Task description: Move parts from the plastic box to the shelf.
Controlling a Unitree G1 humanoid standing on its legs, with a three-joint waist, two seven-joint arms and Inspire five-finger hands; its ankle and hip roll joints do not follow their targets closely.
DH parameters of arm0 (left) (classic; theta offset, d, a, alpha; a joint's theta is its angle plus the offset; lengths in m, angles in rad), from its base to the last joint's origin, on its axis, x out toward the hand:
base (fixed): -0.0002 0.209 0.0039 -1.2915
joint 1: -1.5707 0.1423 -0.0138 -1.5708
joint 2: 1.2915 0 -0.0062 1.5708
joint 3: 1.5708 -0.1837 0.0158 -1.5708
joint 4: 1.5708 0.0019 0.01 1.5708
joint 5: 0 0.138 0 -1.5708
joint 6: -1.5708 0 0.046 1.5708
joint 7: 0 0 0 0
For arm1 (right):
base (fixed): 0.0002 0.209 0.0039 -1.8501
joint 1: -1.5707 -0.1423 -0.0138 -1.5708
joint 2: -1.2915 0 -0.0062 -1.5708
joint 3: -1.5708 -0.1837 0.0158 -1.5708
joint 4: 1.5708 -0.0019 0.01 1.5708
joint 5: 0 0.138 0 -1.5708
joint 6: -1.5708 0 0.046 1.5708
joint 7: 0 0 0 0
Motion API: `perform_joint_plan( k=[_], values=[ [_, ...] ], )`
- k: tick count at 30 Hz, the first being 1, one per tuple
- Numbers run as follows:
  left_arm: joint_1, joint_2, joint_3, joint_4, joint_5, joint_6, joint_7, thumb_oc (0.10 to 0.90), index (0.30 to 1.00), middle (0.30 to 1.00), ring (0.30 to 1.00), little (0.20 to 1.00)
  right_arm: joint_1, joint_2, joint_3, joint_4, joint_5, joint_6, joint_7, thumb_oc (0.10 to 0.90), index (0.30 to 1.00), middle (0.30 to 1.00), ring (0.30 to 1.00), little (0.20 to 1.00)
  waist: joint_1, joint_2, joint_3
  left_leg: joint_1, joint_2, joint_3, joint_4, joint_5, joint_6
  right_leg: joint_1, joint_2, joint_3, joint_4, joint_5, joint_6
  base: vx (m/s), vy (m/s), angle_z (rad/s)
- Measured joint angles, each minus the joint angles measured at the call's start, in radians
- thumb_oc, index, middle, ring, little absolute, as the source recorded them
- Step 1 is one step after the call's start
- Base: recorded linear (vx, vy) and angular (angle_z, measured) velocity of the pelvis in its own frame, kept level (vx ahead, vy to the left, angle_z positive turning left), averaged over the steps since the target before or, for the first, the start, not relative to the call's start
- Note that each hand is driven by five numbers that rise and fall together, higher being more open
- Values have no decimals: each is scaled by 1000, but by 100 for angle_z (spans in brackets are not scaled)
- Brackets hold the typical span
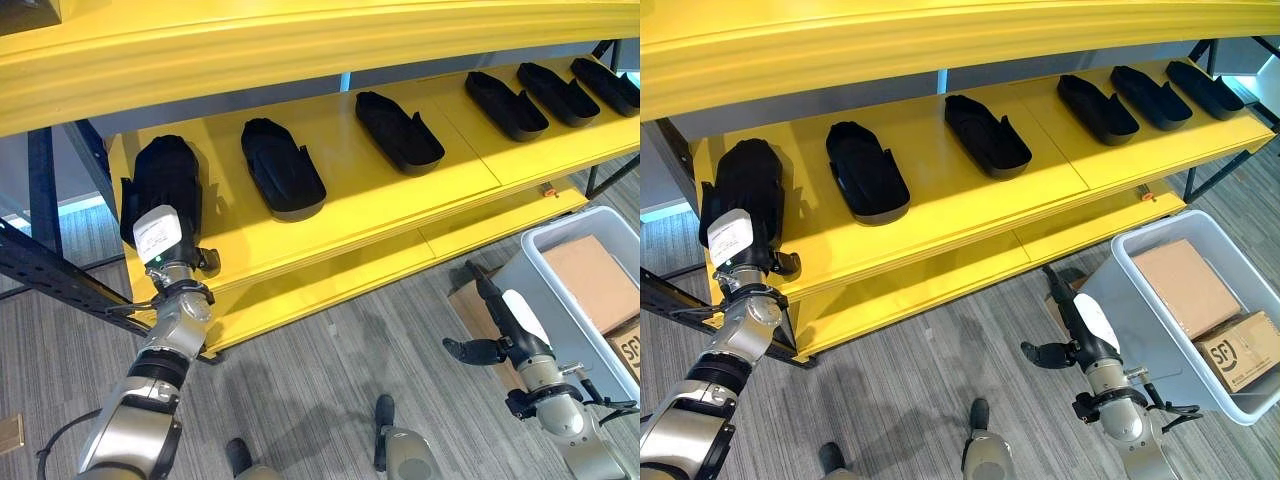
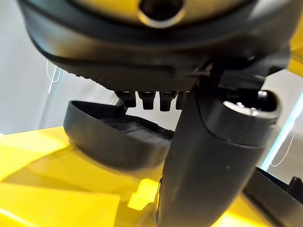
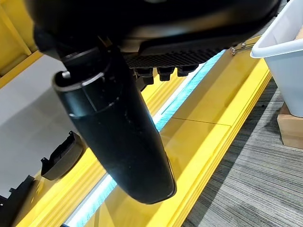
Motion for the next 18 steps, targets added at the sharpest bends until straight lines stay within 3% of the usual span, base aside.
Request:
perform_joint_plan(
  k=[9, 18],
  values=[
    [-1, -67, 46, 34, -129, -11, 8, 900, 1000, 1000, 1000, 1000, 3, 0, 0, 0, 0, 5, 0, 900, 1000, 1000, 1000, 1000, 0, 0, 0, -1, 1, -3, 10, -4, 2, -2, -2, 2, 13, -7, -2, 0, 0, 0],
    [-30, -70, 50, 47, -269, -24, 38, 900, 1000, 1000, 1000, 1000, 9, 0, -1, 0, 1, 23, 0, 900, 1000, 1000, 1000, 1000, -3, 0, 0, -14, 15, -4, 50, -23, -3, -10, 4, 10, 32, -18, -6, 1, 1, -1]
  ],
)
